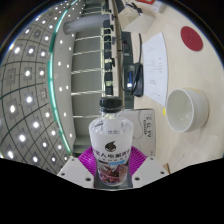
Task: Pour water
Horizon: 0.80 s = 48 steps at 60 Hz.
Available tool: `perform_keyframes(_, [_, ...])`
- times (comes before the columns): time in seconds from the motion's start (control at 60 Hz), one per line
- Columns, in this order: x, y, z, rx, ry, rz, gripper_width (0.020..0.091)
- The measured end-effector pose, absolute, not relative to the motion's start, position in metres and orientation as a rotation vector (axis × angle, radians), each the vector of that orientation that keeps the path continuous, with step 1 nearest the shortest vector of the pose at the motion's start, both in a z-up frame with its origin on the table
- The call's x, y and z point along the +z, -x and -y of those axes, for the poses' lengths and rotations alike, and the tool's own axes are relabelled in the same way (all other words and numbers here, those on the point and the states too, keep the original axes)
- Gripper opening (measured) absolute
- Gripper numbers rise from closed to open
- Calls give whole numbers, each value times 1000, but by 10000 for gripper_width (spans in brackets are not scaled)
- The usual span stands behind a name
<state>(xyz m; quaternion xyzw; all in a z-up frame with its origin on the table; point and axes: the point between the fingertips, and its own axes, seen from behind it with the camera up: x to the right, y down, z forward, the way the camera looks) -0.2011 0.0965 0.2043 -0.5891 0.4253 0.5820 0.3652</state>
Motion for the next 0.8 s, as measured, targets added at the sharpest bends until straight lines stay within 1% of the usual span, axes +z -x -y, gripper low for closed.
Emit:
perform_keyframes(0.033, [215, 193, -98, 1425, 1547, -1002, 378])
perform_keyframes(0.05, [227, 184, -90, 1395, 1559, -956, 379])
perform_keyframes(0.1, [239, 170, -97, 1251, 1595, -816, 381])
perform_keyframes(0.217, [276, 112, -98, 902, 1633, -537, 382])
perform_keyframes(0.283, [282, 76, -102, 710, 1653, -409, 381])
perform_keyframes(0.35, [276, 29, -97, 496, 1676, -300, 380])
perform_keyframes(0.433, [252, -19, -104, 249, 1718, -191, 379])
perform_keyframes(0.467, [240, -35, -105, 175, 1734, -157, 380])
perform_keyframes(0.483, [225, -50, -104, 139, 1740, -139, 381])
perform_keyframes(0.5, [227, -51, -101, 116, 1751, -134, 379])
perform_keyframes(0.55, [204, -69, -103, 51, 1782, -115, 379])
perform_keyframes(0.6, [189, -78, -99, 3, 1806, -109, 378])
perform_keyframes(0.617, [173, -88, -103, -9, 1814, -105, 378])
perform_keyframes(0.633, [166, -90, -102, -12, 1823, -103, 378])
perform_keyframes(0.65, [150, -101, -109, -20, 1829, -101, 378])
perform_keyframes(0.667, [153, -97, -98, -19, 1837, -105, 379])
perform_keyframes(0.8, [101, -107, -100, -18, 1899, -118, 383])
